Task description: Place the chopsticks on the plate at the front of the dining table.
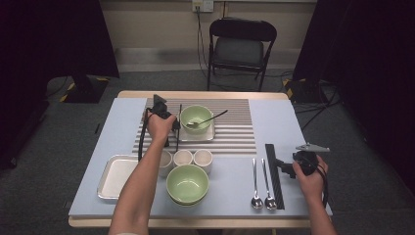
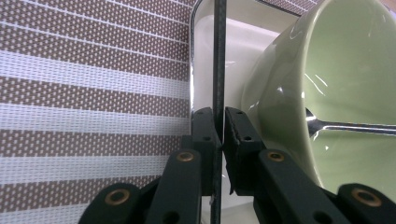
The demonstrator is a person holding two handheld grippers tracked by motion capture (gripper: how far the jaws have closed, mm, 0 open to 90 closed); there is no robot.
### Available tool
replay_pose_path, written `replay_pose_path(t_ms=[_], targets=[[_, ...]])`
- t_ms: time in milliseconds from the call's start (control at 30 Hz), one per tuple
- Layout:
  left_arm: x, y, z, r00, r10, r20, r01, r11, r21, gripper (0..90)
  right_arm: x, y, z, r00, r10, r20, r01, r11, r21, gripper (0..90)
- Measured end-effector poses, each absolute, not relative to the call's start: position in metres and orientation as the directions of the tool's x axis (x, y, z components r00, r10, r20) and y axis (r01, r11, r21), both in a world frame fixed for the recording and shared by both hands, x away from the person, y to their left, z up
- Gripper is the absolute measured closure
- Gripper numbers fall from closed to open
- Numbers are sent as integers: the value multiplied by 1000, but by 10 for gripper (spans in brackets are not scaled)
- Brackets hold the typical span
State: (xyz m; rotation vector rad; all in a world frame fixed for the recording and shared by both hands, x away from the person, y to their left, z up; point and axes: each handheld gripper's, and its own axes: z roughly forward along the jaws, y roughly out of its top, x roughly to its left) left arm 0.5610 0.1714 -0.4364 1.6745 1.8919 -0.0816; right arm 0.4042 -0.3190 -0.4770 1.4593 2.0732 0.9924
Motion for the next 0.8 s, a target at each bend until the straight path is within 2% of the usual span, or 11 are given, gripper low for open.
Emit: replay_pose_path(t_ms=[800], targets=[[558,168,-433,-18,881,-472,918,202,341,864,404,-319,-477,-364,929,64,633,196,749,189]])
